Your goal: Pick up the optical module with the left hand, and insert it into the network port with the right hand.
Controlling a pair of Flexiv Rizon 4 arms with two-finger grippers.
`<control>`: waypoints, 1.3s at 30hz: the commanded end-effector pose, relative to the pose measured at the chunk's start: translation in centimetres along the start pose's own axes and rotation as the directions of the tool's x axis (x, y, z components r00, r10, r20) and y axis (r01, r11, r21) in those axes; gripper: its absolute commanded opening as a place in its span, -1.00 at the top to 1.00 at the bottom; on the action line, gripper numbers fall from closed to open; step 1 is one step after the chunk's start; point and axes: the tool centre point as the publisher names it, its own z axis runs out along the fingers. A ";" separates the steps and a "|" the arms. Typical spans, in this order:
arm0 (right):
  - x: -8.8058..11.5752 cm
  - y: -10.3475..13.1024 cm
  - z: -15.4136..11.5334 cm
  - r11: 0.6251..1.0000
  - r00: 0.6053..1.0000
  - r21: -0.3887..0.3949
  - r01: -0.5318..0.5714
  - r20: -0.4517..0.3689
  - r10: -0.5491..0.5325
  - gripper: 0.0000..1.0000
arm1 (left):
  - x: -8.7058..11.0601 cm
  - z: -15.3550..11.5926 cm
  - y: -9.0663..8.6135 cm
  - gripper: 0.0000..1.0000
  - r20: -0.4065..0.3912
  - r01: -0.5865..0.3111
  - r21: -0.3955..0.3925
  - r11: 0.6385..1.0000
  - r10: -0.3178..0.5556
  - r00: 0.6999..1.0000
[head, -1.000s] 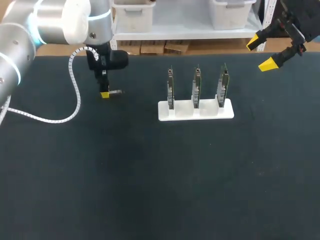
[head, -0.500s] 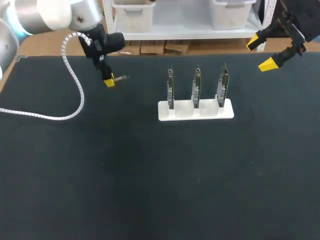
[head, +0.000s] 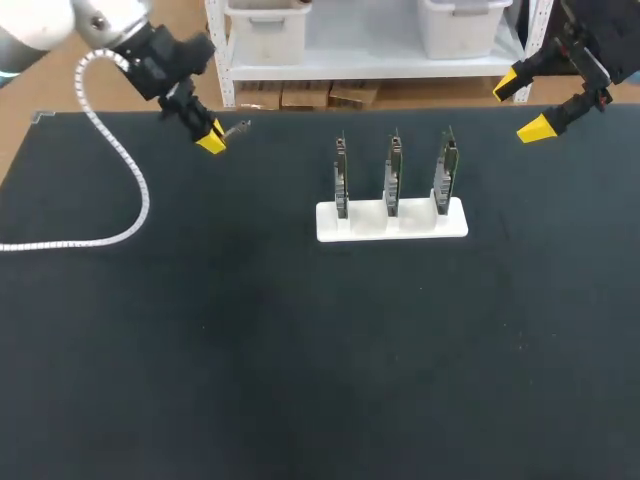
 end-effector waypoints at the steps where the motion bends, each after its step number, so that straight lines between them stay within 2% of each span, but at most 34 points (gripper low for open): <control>1: 0.0 0.2 0.0 1.000 1.000 0.004 0.000 0.000 0.000 -1.00 | 0.2 -0.5 -3.6 1.00 0.065 0.028 -0.346 0.938 -0.005 0.998; 5: 0.0 0.2 0.0 1.000 1.000 0.004 0.000 0.000 0.000 -1.00 | -0.7 -1.4 -5.0 1.00 0.062 0.047 -0.355 0.934 -0.027 0.998; 14: 0.0 0.2 0.0 1.000 1.000 0.004 0.000 0.000 0.000 -1.00 | -3.4 -3.8 -8.6 1.00 -0.015 0.071 -0.418 0.906 -0.085 0.996; 21: 0.0 0.2 0.0 1.000 1.000 0.004 0.000 0.000 0.000 -1.00 | -5.2 -4.9 -9.8 1.00 -0.044 0.068 -0.466 0.882 -0.100 0.994; 26: 0.0 0.2 0.0 1.000 1.000 0.004 0.000 0.000 0.000 -1.00 | -5.1 -5.2 -9.7 1.00 -0.011 0.001 -0.528 0.849 -0.008 1.000; 27: 0.0 0.2 0.0 1.000 1.000 0.004 0.000 0.000 0.000 -1.00 | -5.1 -5.0 -9.5 1.00 -0.039 -0.040 -0.519 0.854 0.023 0.999; 28: 0.0 0.2 0.0 1.000 1.000 0.004 0.000 0.000 0.000 -1.00 | -5.0 -4.7 -9.2 1.00 0.003 -0.042 -0.518 0.854 0.051 0.999; 30: 0.0 0.2 0.0 1.000 1.000 0.004 0.000 0.000 0.000 -1.00 | -5.3 -4.1 -8.7 1.00 0.009 -0.121 -0.507 0.853 0.145 0.989; 31: 0.0 0.2 0.0 1.000 1.000 0.004 0.000 0.000 0.000 -1.00 | -5.3 -3.8 -8.5 1.00 0.061 -0.138 -0.504 0.853 0.195 0.979; 33: 0.0 0.2 0.0 1.000 1.000 0.004 0.000 0.000 0.000 -1.00 | -5.7 -3.3 -8.2 1.00 0.064 -0.202 -0.502 0.841 0.269 0.961; 39: 0.0 0.2 0.0 1.000 1.000 0.004 0.000 0.000 0.000 -1.00 | -5.7 -3.3 -8.2 1.00 0.064 -0.202 -0.502 0.841 0.269 0.961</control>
